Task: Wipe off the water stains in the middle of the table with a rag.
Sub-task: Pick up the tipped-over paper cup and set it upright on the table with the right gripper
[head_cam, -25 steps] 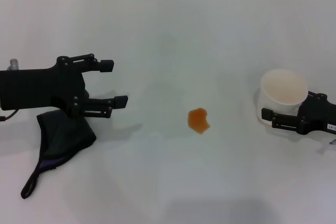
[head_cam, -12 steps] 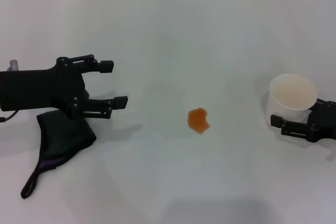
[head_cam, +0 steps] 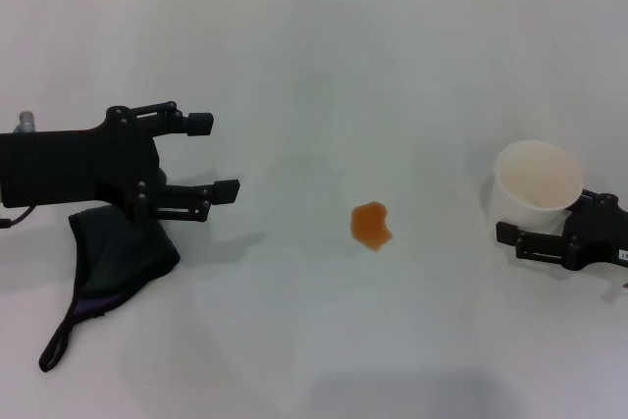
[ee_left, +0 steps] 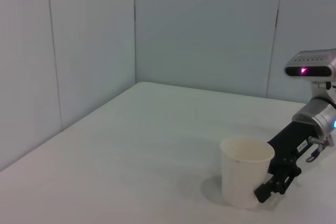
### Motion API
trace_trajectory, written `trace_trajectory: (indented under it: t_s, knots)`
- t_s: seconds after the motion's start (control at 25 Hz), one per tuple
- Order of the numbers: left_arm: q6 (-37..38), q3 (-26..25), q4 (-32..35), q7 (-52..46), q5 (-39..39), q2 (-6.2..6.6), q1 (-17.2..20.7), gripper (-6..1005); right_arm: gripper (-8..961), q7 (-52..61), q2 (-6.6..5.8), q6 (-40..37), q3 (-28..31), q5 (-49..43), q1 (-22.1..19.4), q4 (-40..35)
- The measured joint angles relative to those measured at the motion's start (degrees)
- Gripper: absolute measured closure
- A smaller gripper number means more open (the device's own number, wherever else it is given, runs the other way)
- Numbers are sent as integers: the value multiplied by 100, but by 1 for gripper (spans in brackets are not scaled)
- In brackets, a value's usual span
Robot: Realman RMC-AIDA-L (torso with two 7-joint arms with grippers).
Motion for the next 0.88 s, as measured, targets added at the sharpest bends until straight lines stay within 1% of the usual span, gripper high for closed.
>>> trace_trajectory:
  t_s: [0.4,0.88]
  knots:
    - [0,0,20,-6,0,0,-16,120,83,134,7,46,-151,-86,34,-49]
    - [0,-20,24,-5,0,0,-18,120,83,129,11,54,-158,-99,-18,-38]
